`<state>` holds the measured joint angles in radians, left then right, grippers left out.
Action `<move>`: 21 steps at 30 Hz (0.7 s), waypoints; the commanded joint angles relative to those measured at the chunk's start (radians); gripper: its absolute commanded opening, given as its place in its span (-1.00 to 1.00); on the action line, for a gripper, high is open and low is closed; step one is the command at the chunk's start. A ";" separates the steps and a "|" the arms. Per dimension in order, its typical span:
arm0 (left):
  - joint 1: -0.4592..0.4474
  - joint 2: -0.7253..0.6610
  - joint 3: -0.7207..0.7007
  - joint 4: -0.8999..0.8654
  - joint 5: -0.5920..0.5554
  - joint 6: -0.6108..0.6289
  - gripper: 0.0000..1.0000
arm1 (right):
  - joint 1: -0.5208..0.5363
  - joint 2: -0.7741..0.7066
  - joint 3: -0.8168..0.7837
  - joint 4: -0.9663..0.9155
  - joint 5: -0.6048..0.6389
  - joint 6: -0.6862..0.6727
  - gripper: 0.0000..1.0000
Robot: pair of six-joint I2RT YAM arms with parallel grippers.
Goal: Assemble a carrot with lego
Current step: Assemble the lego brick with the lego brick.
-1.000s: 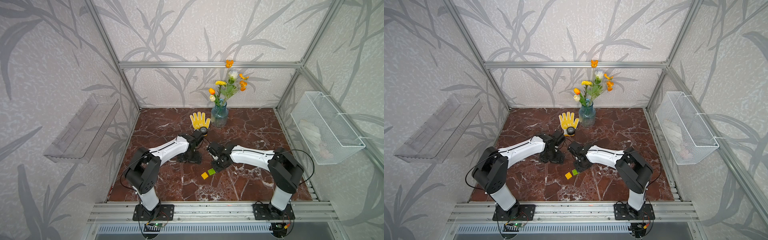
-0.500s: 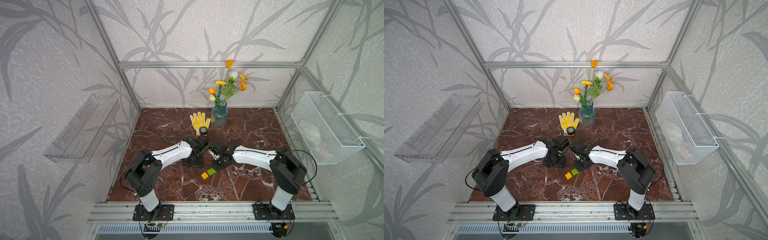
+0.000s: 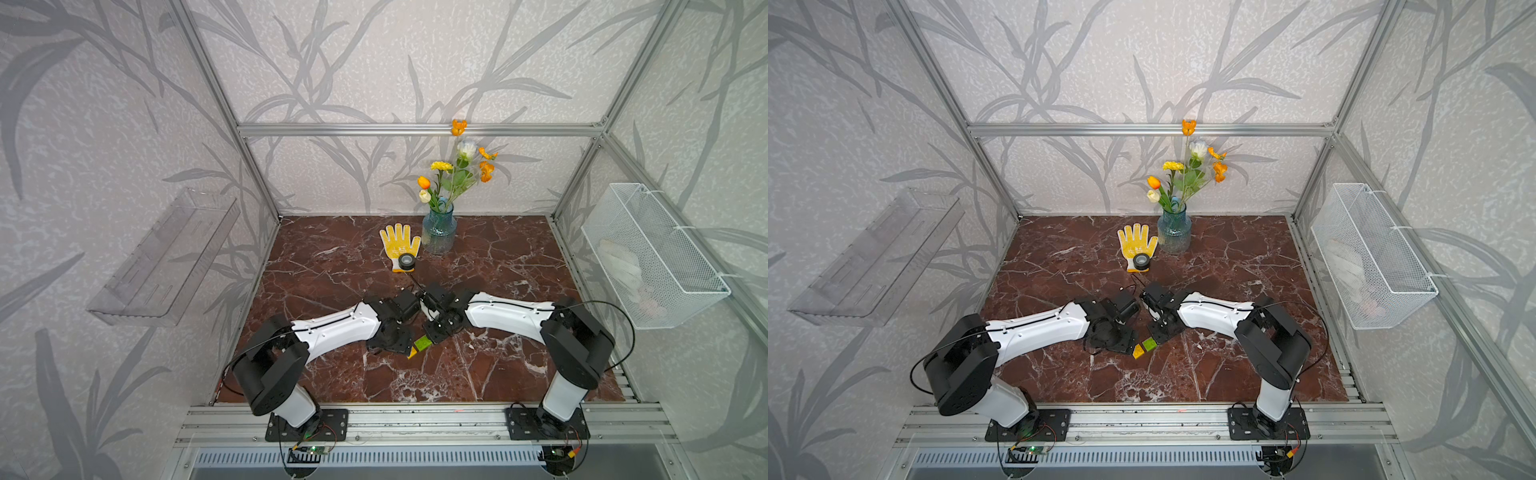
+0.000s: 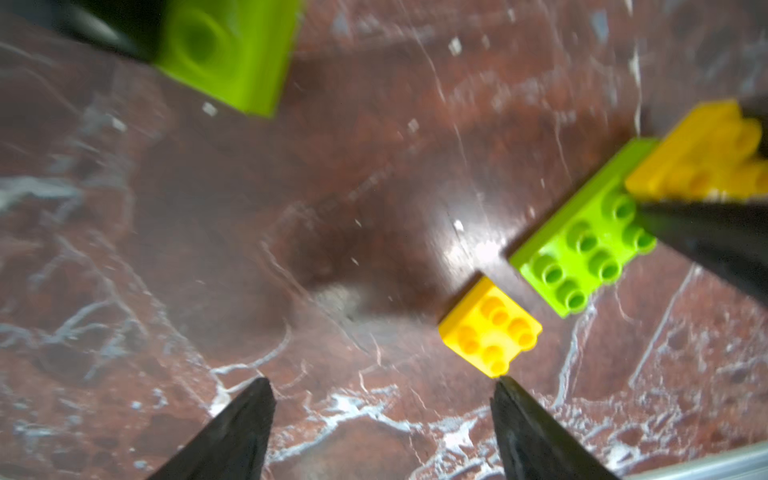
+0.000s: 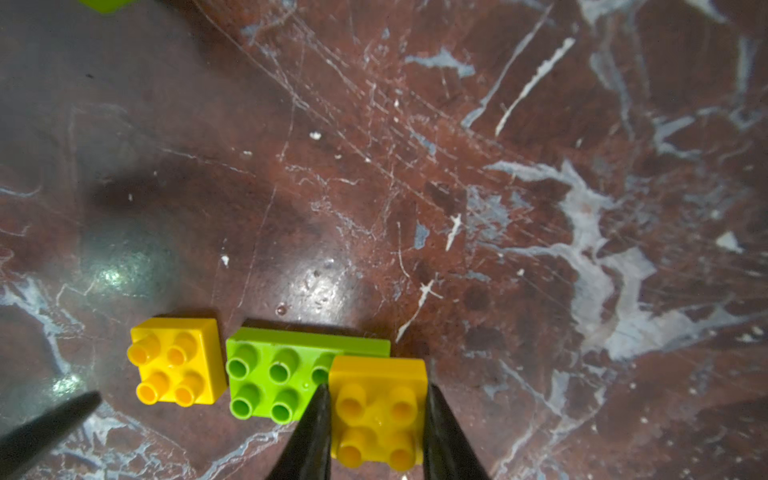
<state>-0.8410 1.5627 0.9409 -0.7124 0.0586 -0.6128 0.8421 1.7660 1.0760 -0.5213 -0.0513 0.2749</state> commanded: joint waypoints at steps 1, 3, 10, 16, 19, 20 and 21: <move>-0.001 -0.023 -0.010 0.036 0.007 -0.032 0.68 | -0.005 0.032 -0.028 -0.067 0.022 -0.012 -0.52; -0.009 -0.023 -0.011 0.048 0.006 -0.044 0.68 | -0.005 0.026 -0.028 -0.072 0.031 -0.023 -0.51; -0.009 -0.010 0.023 0.034 -0.013 -0.086 0.68 | -0.005 0.035 -0.035 -0.076 0.050 -0.056 -0.39; -0.006 -0.028 0.072 -0.010 -0.048 -0.078 0.70 | -0.006 0.005 -0.047 -0.059 0.044 -0.056 -0.14; 0.001 -0.029 0.106 -0.045 -0.062 -0.060 0.71 | -0.011 -0.008 -0.041 -0.062 0.032 -0.055 -0.04; 0.004 -0.029 0.118 -0.054 -0.064 -0.054 0.71 | -0.013 -0.011 -0.040 -0.061 0.027 -0.054 -0.01; 0.008 -0.030 0.125 -0.061 -0.065 -0.049 0.71 | -0.014 -0.013 -0.038 -0.060 0.023 -0.055 0.00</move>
<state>-0.8413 1.5612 1.0256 -0.7162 0.0261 -0.6804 0.8337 1.7603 1.0637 -0.5213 -0.0353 0.2317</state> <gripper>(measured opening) 0.854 0.496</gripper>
